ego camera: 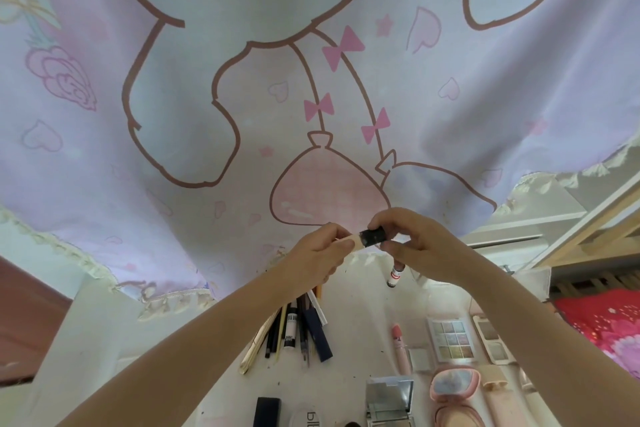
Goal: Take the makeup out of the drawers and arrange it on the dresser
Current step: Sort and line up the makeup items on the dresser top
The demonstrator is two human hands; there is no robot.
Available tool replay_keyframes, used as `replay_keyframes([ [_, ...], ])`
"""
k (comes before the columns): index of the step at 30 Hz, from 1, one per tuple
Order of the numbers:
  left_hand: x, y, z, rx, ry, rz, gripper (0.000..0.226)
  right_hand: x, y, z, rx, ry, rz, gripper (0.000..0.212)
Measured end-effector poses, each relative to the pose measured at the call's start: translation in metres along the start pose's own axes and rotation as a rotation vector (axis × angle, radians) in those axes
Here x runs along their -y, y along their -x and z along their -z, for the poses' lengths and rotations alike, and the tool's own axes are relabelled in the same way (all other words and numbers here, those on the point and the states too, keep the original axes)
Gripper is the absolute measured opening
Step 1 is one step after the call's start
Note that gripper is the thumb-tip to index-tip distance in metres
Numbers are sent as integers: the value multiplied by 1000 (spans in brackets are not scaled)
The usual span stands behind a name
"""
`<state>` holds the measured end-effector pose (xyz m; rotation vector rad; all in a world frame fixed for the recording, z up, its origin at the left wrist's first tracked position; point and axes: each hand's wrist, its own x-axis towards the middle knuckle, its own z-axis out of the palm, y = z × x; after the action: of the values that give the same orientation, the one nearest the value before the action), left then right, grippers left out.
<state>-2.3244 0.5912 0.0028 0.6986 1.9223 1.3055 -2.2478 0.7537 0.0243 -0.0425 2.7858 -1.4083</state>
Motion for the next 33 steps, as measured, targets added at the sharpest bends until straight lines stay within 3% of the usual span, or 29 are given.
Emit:
replay_keyframes([
  [2, 1, -2, 0, -8, -49, -15, 12, 1, -1, 0, 24, -69, -38, 29],
  [4, 2, -4, -1, -10, -149, -61, 9, 3, -5, -1, 4, -134, -152, 9],
  [6, 3, -5, 0, -11, -259, -111, 8, 2, -9, -2, -17, -45, -197, 23],
  [8, 4, -4, 1, -17, -331, -144, 8, 1, -9, -3, -29, 39, -143, 22],
  [12, 8, -4, 5, -118, -533, -240, 22, -1, -5, 0, 15, -68, -65, 33],
  [16, 11, -4, 6, -203, -638, -317, 31, -4, -8, -4, 21, -107, -186, 12],
  [24, 15, -4, 7, -361, -974, -489, 29, -8, -5, -9, -96, -119, -102, 36],
  [28, 23, -8, 6, -436, -1055, -599, 22, -9, -5, -12, -57, -150, -223, 5],
  [33, 28, -10, 4, -435, -1084, -640, 22, -13, -6, -17, -60, -53, -199, 22],
])
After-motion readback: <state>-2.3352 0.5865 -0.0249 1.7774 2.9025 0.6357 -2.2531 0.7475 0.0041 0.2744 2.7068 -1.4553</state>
